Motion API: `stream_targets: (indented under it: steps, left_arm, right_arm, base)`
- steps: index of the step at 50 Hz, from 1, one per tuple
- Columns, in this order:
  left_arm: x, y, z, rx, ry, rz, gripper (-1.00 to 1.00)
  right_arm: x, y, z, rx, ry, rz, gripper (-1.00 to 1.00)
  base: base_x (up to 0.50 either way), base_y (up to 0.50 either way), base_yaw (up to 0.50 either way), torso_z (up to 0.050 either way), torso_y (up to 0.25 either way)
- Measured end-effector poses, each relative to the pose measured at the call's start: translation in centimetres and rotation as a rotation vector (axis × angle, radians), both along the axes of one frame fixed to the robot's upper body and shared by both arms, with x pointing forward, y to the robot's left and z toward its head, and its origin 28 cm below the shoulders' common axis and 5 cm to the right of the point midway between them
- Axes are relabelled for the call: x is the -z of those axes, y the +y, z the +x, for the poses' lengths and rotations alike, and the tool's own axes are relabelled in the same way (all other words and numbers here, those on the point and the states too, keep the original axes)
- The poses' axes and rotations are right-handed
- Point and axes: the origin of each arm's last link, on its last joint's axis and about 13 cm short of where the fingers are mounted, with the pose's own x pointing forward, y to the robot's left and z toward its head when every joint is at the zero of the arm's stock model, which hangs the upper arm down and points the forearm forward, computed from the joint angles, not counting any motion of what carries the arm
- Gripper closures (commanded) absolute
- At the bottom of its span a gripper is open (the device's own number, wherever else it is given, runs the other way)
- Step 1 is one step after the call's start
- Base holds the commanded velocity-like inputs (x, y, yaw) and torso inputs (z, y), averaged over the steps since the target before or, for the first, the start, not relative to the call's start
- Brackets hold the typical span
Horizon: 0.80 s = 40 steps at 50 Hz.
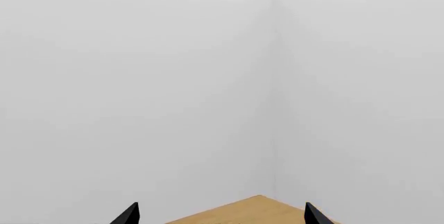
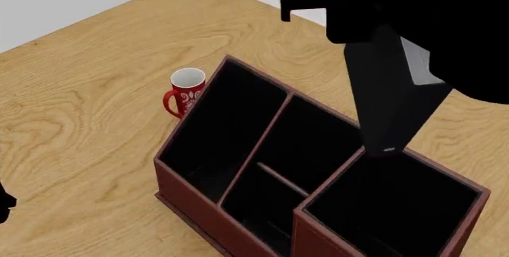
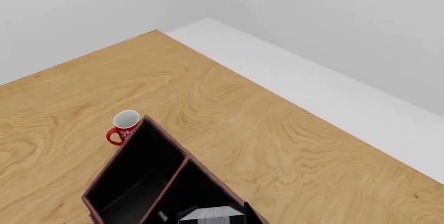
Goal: Pick up the book and place it in the right compartment of the caddy.
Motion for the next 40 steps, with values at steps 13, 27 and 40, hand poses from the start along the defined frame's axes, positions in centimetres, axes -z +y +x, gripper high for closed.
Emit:
stream_targets:
  steps: [13,27,40]
  left_arm:
    - [0.0,-0.1,-0.1,0.009,0.001,-0.004,-1.00]
    - [-0.2,0.0,-0.3,0.012,-0.001,-0.016,-1.00]
    - [-0.3,0.1,-0.4,0.011,-0.003,-0.026,-1.00]
  right_arm:
    - [0.4,-0.6,-0.9,0.066,0.026,-0.006,1.00]
    - [1.6,-0.7,-0.7,0.115,0.055,0.006,1.00]
    - [2.8,-0.3,-0.4,0.124,0.090,-0.004,1.00]
  base:
    - [0.00,0.00,0.00,0.001,0.001]
    - [0.00,0.00,0.00,0.000,0.001]
    - [0.00,0.00,0.00,0.000,0.001]
